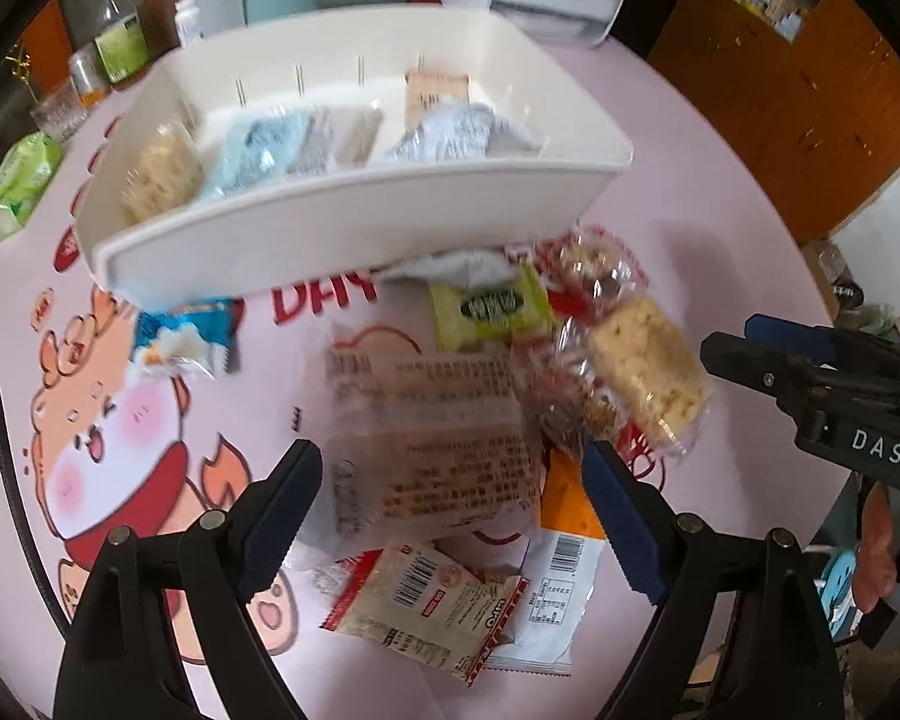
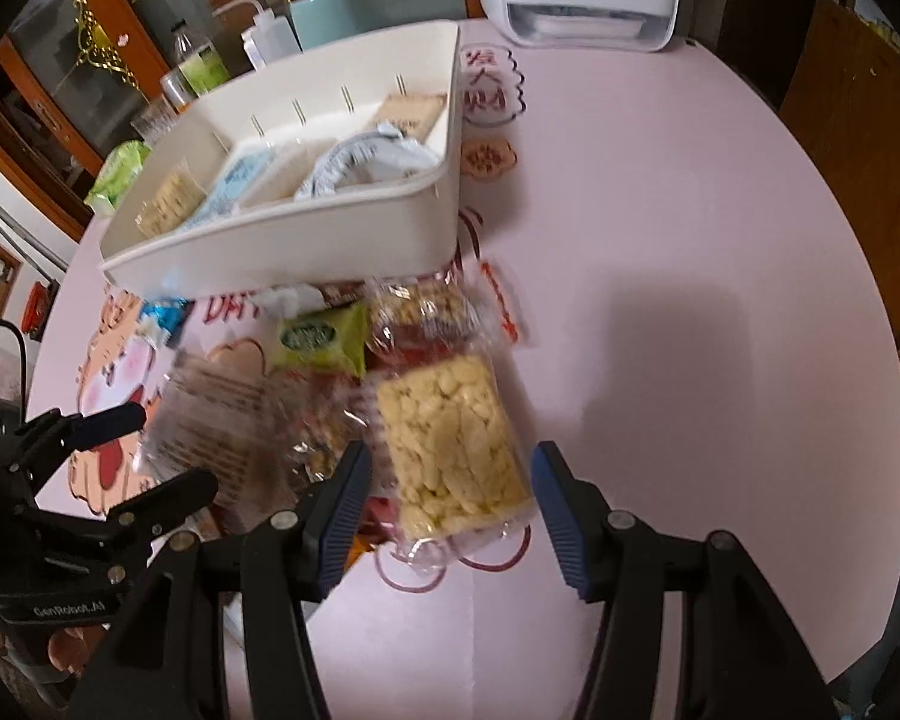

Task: Organize snacks
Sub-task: 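Grasp the clear printed bread bag with left tool while right tool grasps puffed-corn bag, then lift both bags over the white tray and open both tools to drop them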

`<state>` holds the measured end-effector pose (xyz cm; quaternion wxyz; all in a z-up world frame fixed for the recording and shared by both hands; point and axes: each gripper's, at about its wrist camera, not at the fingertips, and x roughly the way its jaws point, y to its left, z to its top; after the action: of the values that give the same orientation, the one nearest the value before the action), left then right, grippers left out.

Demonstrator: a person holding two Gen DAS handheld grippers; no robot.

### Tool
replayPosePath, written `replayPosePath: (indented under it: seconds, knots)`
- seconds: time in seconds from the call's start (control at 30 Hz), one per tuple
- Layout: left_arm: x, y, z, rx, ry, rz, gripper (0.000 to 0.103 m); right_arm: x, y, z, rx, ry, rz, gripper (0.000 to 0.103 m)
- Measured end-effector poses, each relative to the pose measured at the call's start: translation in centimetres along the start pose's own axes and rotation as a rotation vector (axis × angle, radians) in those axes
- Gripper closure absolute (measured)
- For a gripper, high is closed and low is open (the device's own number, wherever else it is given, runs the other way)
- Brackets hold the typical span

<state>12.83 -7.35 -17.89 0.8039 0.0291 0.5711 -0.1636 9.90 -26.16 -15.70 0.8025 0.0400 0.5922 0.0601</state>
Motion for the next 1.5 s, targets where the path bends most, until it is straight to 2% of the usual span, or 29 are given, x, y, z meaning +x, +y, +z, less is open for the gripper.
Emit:
replayPosePath:
  seconds: [0.4,0.57,0.77,1.0,1.07,1.17,1.27,1.33,1.4,1.5]
  knots:
    - [3.5,0.2,0.5,-0.021,0.061,0.099,0.010,3.6,0.0,-0.2,-0.047,0.063,-0.021,0.047]
    - [4.6,0.7,0.5,-0.024,0.075,0.123,0.000,4.2,0.4,0.1,-0.060,0.067,0.001,0.044]
    - [5.2,0.8,0.9,-0.013,0.082,0.136,0.000,5.8,2.0,0.3,-0.122,0.098,-0.056,0.040]
    - [6.6,-0.8,1.4,0.029,0.085,0.178,0.000,6.4,1.7,0.3,-0.100,0.100,-0.049,0.042]
    - [7.3,-0.9,1.4,0.026,0.106,0.169,0.000,6.4,2.0,0.2,-0.111,0.097,-0.051,0.044]
    - [8.5,0.1,1.4,-0.036,0.161,0.112,0.000,6.4,2.3,0.1,-0.117,0.087,-0.062,0.045]
    - [8.7,-0.1,1.3,-0.012,0.150,0.133,0.000,5.9,1.9,-0.6,-0.105,0.085,-0.055,0.045]
    - [8.7,-0.1,1.2,-0.015,0.134,0.135,0.003,5.6,1.9,-0.8,-0.103,0.084,-0.057,0.045]
    - [8.2,-0.5,1.0,-0.011,0.117,0.121,0.018,5.3,2.0,-1.3,-0.102,0.080,-0.053,0.046]
    - [7.7,-0.3,0.7,-0.011,0.106,0.101,0.024,4.4,2.3,-1.7,-0.102,0.067,-0.041,0.046]
